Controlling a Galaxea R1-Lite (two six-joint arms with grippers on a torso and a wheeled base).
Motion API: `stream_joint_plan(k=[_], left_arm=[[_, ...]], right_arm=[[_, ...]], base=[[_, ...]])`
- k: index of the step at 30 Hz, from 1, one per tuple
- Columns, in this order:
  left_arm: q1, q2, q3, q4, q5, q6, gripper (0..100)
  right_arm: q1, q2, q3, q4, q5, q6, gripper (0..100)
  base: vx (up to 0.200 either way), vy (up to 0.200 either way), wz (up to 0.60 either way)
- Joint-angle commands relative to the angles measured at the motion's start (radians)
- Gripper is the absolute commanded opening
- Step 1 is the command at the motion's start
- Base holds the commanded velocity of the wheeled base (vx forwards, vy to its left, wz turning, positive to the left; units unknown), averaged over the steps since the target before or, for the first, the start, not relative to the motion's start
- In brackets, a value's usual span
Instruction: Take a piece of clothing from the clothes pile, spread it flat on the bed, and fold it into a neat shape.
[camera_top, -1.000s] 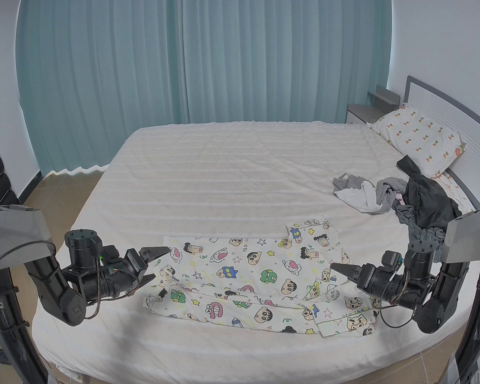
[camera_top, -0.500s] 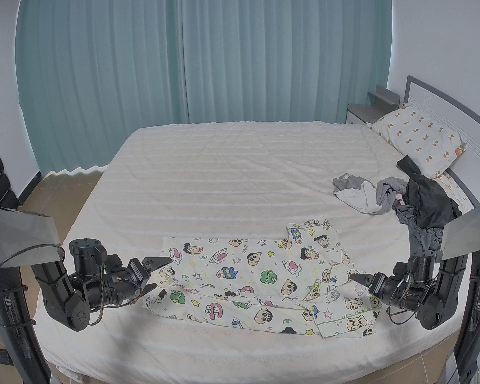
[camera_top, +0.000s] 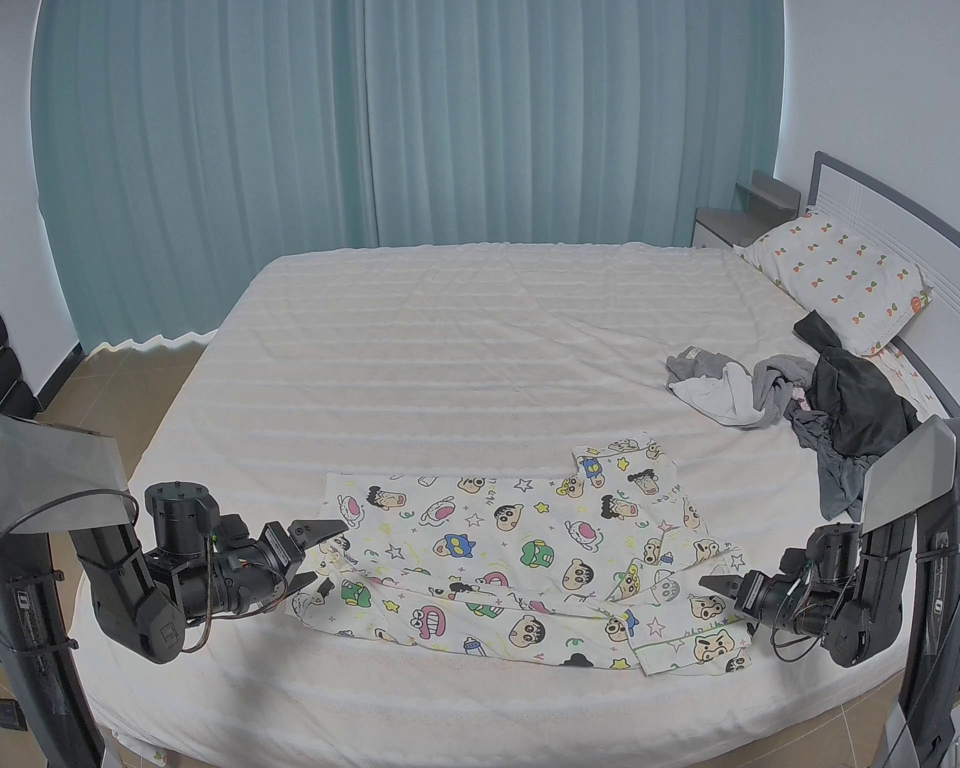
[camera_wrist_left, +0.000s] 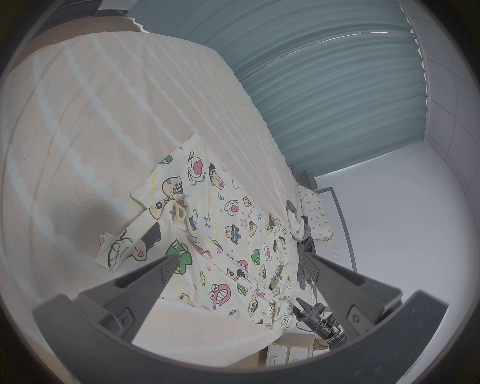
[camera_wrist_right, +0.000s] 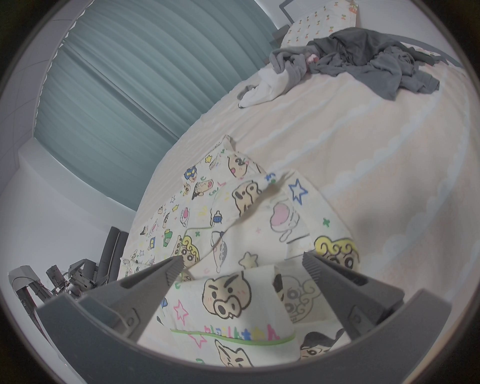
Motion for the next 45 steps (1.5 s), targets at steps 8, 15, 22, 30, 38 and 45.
stream_joint_plan(k=[8,15,22,30,38,45], left_arm=[[-0.005,0.008,-0.002,0.0,0.0,0.0,100],[-0.005,0.008,-0.002,0.0,0.0,0.0,100],[-0.005,0.01,-0.003,0.0,0.0,0.0,100],[-0.005,0.015,-0.005,0.0,0.003,0.0,100],[-0.005,0.015,-0.007,0.0,0.006,0.0,100],[-0.005,0.016,-0.008,0.0,0.006,0.0,100]], right_arm=[[0.018,0.015,0.006,-0.001,0.008,-0.009,0],[0.007,-0.014,0.009,-0.033,0.011,0.017,0],[0.007,-0.067,-0.04,-0.035,0.01,0.089,0],[-0.03,-0.067,-0.112,-0.033,0.01,0.133,0],[-0.01,-0.027,-0.14,-0.032,0.01,0.121,0],[-0.024,-0.02,-0.135,-0.032,0.01,0.118,0]], base=[[0.0,0.0,0.0],[0.0,0.0,0.0],[0.0,0.0,0.0],[0.0,0.0,0.0],[0.0,0.0,0.0],[0.0,0.0,0.0]])
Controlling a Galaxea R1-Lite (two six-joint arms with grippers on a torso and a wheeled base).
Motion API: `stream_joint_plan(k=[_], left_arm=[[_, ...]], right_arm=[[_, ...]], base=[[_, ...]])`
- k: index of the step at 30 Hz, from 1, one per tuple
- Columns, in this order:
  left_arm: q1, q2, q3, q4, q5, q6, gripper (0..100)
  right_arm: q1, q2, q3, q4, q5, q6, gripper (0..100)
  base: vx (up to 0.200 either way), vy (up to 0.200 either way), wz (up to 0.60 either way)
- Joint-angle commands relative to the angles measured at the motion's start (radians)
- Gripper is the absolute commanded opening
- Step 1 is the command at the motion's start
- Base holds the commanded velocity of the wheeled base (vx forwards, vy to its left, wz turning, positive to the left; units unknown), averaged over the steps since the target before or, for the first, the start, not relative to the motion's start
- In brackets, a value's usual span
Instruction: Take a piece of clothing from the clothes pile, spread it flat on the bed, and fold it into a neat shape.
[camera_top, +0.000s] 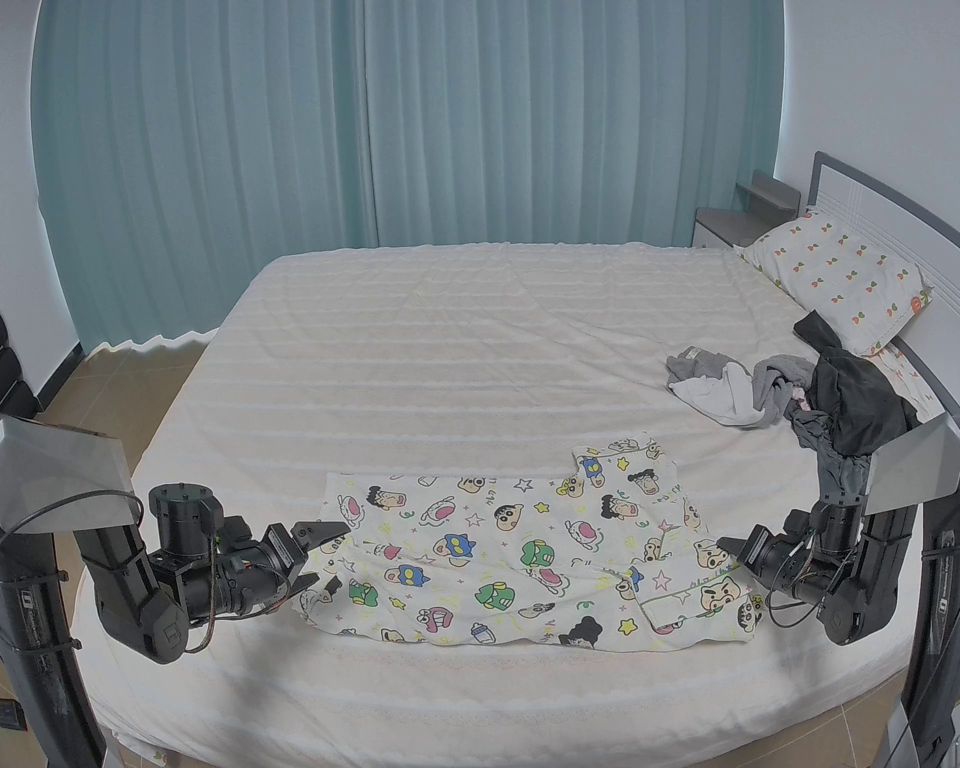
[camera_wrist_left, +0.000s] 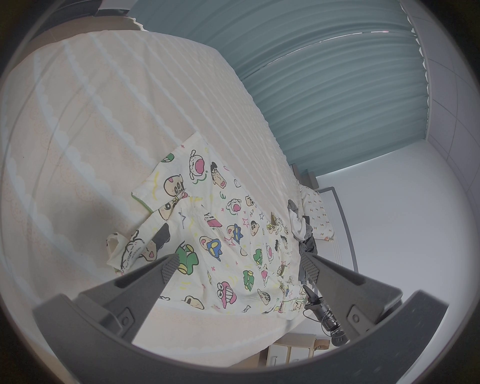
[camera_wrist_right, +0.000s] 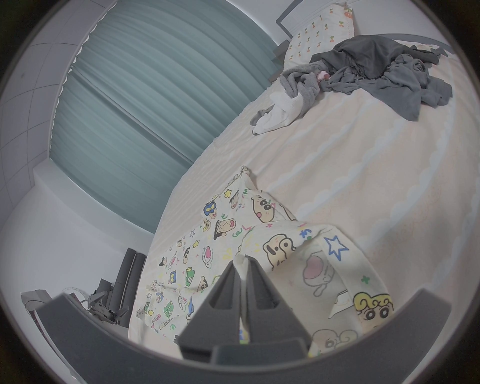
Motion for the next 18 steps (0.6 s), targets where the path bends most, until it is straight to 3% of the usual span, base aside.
stream_joint_plan(k=[1,5,6,10,13,15,18], left_arm=[[0.0,0.002,0.0,0.0,0.0,0.0,100],[-0.002,0.008,-0.003,0.0,0.001,0.001,100],[-0.005,0.01,-0.003,-0.002,0.004,0.004,100],[-0.005,0.018,-0.01,-0.002,0.018,0.042,100],[0.0,0.054,-0.039,0.006,0.037,0.207,100],[0.001,0.062,-0.048,0.01,0.041,0.242,100],[0.012,0.076,-0.138,0.079,0.044,0.368,100]], right_arm=[[-0.003,0.013,0.004,-0.009,0.0,-0.003,0],[-0.001,0.025,0.012,-0.009,0.0,-0.012,0],[-0.001,0.03,0.016,-0.009,0.002,-0.023,100],[-0.001,0.025,0.027,-0.009,0.0,-0.024,100],[-0.003,0.022,0.059,-0.011,-0.001,-0.024,100],[-0.003,0.02,0.069,-0.012,-0.003,-0.023,100],[-0.006,-0.019,0.099,-0.011,0.002,-0.015,100]], base=[[0.0,0.0,0.0],[0.0,0.0,0.0],[0.0,0.0,0.0],[0.0,0.0,0.0],[0.0,0.0,0.0],[0.0,0.0,0.0],[0.0,0.0,0.0]])
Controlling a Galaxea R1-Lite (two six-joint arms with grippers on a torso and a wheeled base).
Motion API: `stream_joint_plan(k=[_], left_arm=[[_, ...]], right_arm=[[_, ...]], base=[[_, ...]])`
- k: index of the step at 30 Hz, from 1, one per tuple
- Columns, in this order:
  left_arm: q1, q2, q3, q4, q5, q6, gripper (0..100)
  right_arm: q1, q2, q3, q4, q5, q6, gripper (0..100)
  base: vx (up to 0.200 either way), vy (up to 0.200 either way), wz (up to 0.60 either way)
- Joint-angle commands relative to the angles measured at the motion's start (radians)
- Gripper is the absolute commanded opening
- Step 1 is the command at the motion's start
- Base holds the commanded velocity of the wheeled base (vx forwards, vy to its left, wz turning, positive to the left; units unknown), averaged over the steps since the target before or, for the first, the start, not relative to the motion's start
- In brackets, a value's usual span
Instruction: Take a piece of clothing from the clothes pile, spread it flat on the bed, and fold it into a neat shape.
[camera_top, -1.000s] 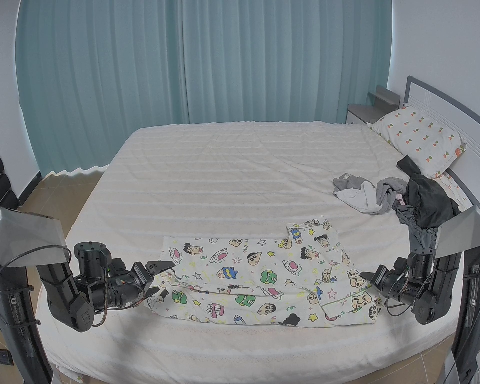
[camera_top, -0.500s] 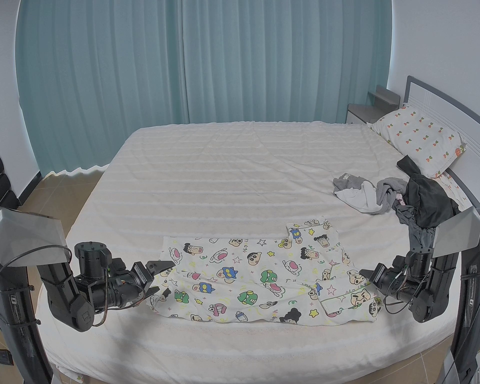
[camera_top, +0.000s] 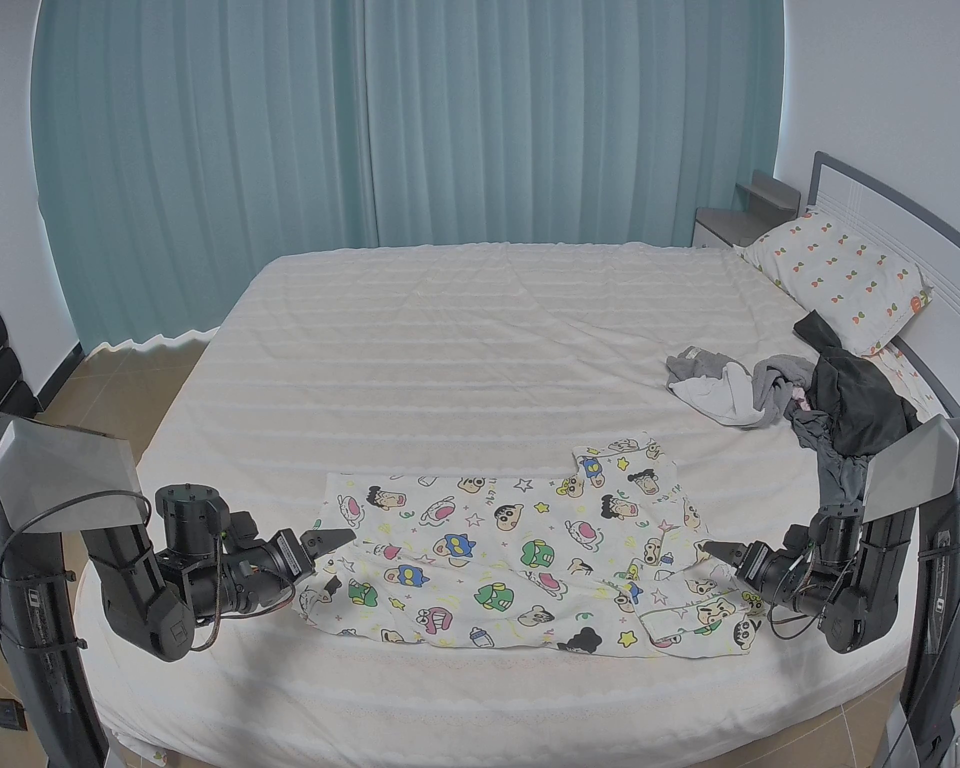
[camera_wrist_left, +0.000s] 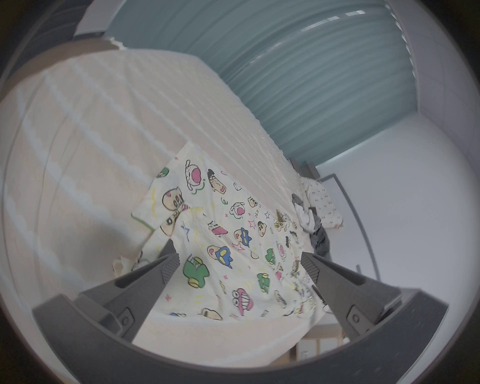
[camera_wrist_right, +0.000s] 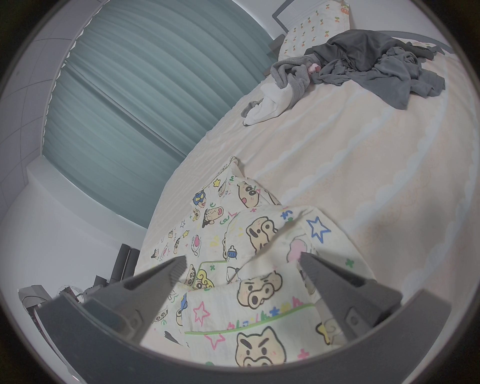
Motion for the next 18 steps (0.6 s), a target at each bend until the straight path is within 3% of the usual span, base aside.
stream_joint_plan(k=[1,6,7,10,18], left_arm=[[0.017,0.041,-0.129,0.107,0.009,0.148,100],[0.05,0.044,-0.284,0.407,0.009,0.384,100],[0.062,0.053,-0.328,0.501,0.009,0.487,100],[0.083,0.067,-0.385,0.605,-0.004,0.619,100],[0.08,0.12,-0.428,0.634,-0.021,0.727,100]], right_arm=[[-0.002,-0.047,0.052,-0.01,0.005,0.009,100],[0.004,-0.05,0.07,-0.012,0.005,0.008,100],[0.004,-0.051,0.078,-0.012,0.006,0.008,100],[0.004,-0.051,0.082,-0.012,0.006,0.008,100],[0.01,-0.05,0.088,-0.012,0.006,0.006,100]], base=[[0.0,0.0,0.0],[0.0,0.0,0.0],[0.0,0.0,0.0],[0.0,0.0,0.0],[0.0,0.0,0.0]])
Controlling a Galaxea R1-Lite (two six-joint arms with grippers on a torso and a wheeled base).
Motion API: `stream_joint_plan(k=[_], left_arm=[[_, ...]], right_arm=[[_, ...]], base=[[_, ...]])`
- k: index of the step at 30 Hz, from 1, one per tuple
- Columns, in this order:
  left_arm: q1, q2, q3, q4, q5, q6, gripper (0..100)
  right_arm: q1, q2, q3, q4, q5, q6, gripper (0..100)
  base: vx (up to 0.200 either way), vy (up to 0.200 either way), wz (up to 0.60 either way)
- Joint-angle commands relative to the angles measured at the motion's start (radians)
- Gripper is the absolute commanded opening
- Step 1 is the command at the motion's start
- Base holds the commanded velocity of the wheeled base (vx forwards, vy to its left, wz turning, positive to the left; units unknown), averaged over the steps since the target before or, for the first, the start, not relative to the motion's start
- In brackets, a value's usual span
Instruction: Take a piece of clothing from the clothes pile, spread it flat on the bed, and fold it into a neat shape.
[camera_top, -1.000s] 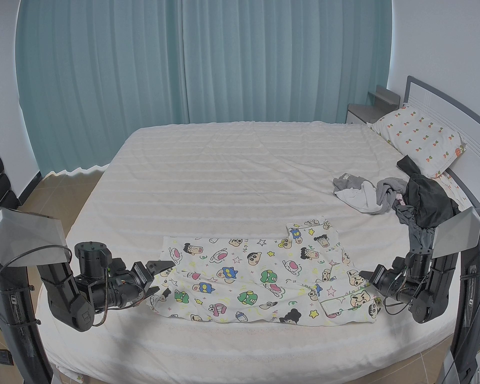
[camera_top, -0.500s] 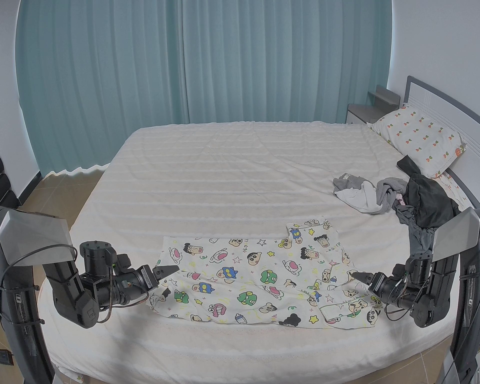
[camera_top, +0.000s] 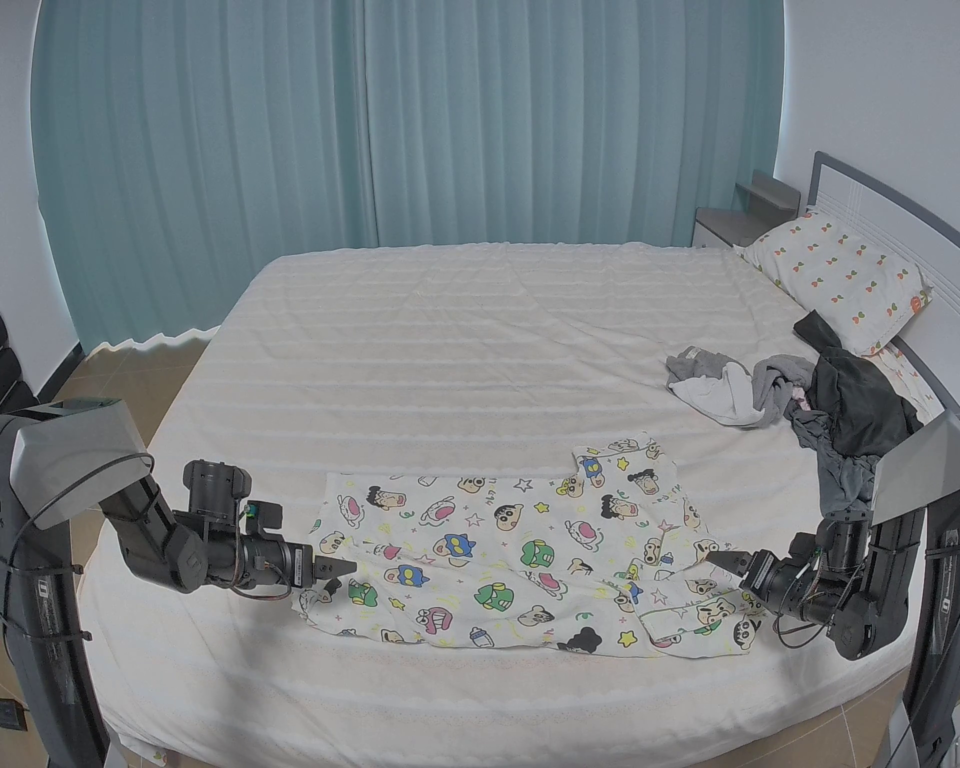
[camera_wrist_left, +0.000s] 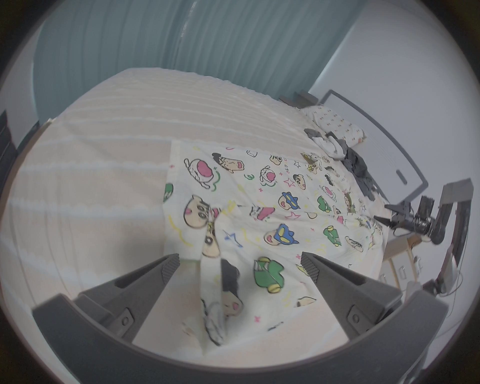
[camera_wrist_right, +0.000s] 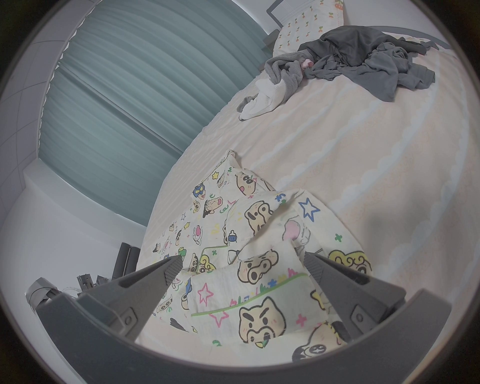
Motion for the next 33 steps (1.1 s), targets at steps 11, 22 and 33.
stream_joint_plan(k=[11,22,33], left_arm=[[0.002,0.076,-0.03,0.013,-0.051,0.087,100],[-0.008,0.101,-0.008,0.013,-0.054,0.122,100],[0.016,0.09,0.032,0.011,-0.054,0.134,0]], right_arm=[[0.004,-0.005,0.016,-0.012,0.002,-0.004,100],[0.004,-0.002,0.016,-0.012,0.002,-0.006,100],[0.007,0.002,0.017,-0.012,0.001,-0.007,100]], base=[[0.0,0.0,0.0],[0.0,0.0,0.0],[0.0,0.0,0.0]])
